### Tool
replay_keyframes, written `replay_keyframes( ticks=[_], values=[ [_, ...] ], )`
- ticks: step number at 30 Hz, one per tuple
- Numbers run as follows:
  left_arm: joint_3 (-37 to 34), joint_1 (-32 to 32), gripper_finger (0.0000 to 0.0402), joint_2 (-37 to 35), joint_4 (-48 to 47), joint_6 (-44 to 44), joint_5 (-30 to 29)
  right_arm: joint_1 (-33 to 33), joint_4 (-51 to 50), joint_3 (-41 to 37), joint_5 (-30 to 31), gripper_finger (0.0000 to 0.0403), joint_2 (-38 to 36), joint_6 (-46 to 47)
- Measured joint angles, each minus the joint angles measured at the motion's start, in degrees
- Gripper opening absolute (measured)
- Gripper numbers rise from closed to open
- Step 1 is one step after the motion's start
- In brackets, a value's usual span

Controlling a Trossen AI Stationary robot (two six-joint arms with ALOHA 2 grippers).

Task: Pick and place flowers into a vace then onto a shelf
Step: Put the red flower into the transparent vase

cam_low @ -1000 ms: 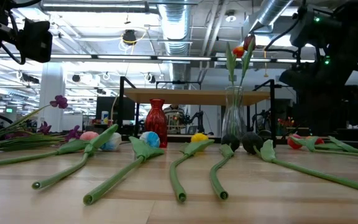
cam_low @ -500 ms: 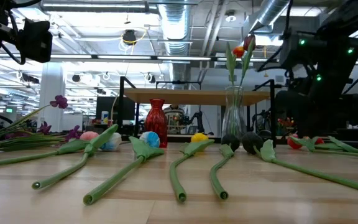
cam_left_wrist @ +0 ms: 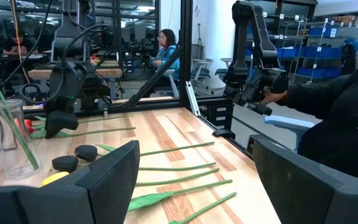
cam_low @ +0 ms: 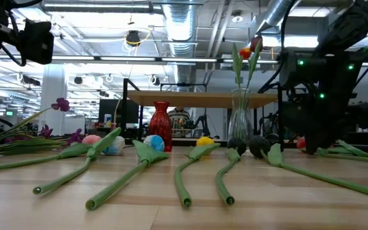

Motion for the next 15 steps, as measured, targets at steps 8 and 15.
replay_keyframes(
  ticks=[8, 15],
  values=[
    [0.00, -0.02, 0.0302, 0.00, 0.00, 0.00, 0.00, -0.09, 0.36, -0.07, -0.55, 0.0127, -0.78, -0.04],
    [-0.01, 0.00, 0.0302, 0.00, 0.00, 0.00, 0.00, -0.09, 0.80, -0.13, -0.69, 0.0119, -0.87, -0.64]
  ],
)
